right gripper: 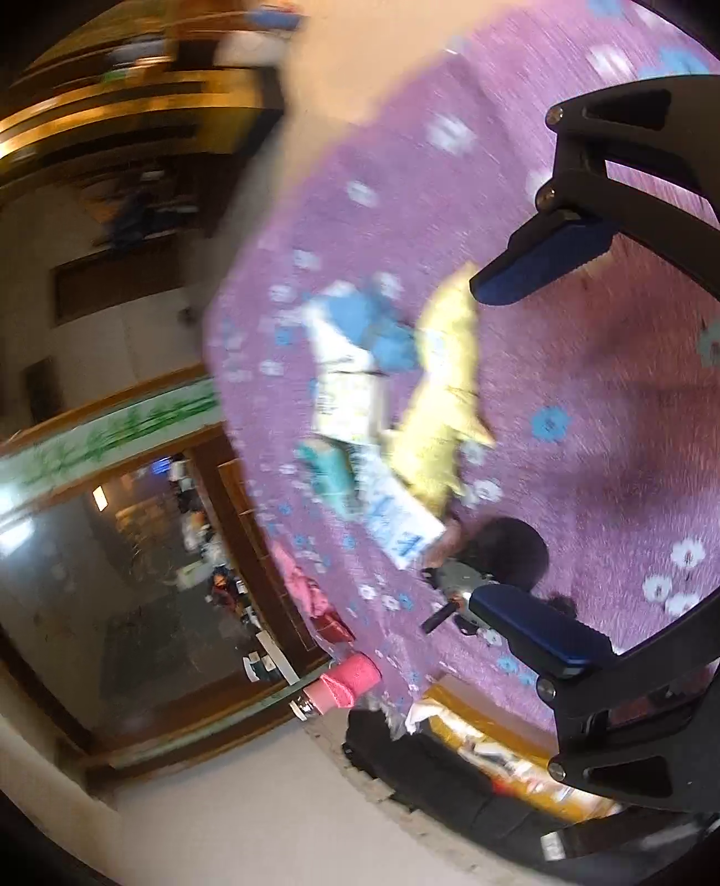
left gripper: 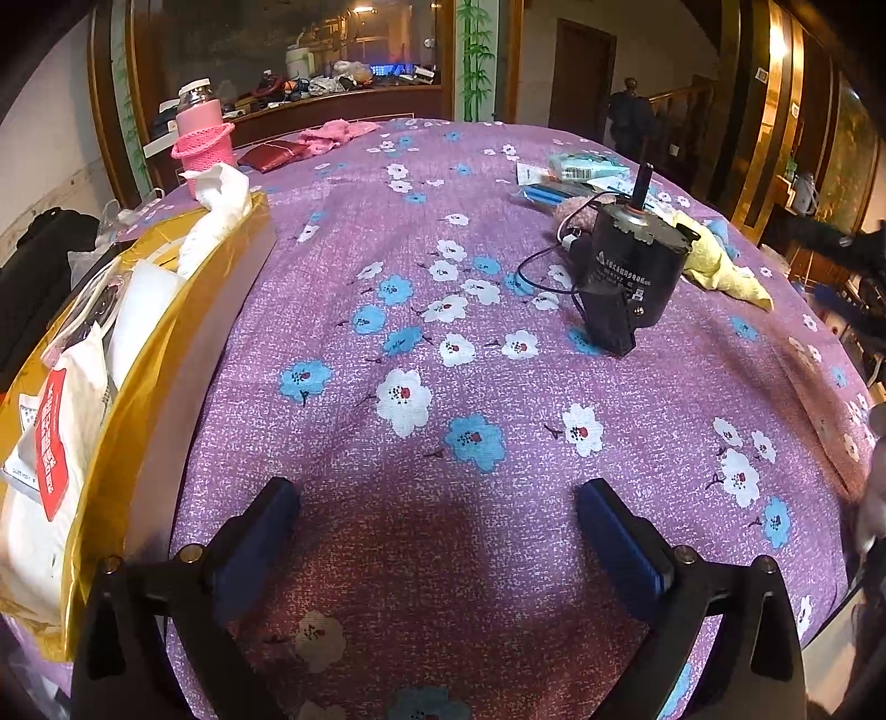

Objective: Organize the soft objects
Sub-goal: 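Move both tools back over the pile of items, then grasp the teal cartoon tissue pack with the left tool while the right grasps the yellow-patterned tissue pack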

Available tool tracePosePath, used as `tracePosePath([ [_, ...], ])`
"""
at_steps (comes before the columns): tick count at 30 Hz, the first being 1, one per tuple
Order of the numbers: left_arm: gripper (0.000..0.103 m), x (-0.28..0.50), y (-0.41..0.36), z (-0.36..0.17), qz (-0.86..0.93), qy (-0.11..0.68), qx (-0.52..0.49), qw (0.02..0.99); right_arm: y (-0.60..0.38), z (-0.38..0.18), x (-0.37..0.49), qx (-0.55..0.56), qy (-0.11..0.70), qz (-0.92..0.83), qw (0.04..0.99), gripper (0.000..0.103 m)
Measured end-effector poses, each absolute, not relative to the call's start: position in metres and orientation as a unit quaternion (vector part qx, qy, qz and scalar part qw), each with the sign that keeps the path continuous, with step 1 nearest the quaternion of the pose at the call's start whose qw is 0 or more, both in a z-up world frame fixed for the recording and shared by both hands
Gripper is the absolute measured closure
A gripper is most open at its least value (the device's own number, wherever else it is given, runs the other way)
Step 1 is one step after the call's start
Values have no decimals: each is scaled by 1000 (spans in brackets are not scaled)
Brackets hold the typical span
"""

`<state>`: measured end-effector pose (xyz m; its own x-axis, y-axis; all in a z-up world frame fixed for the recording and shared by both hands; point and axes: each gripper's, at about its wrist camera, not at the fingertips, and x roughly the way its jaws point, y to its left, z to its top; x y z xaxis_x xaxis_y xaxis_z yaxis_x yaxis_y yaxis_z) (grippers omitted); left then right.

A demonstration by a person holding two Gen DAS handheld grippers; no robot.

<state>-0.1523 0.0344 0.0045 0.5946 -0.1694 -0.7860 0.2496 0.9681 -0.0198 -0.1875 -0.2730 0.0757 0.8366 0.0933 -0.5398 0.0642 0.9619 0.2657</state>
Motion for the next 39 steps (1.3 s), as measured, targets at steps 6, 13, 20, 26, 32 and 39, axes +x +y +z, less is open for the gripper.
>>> tracePosePath([
  [6,1,-146,32,7,-124,462,50,877,-287,114,-184,51,256,-1,965,1],
  [13,1,-130,26,63,-184,417,3,890,-343,110,-131,156,309,0,938,1],
  [20,2,-56,9,94,-191,419,-12,888,-351,94,-64,230,339,19,912,1],
  [26,2,6,-30,106,-224,421,-20,879,-354,86,-33,240,310,17,920,1],
  [32,2,59,-80,100,-261,437,11,861,-375,60,-26,263,334,1,905,1],
  [39,2,106,-127,80,-271,458,-3,847,-383,56,-27,284,337,0,898,1],
])
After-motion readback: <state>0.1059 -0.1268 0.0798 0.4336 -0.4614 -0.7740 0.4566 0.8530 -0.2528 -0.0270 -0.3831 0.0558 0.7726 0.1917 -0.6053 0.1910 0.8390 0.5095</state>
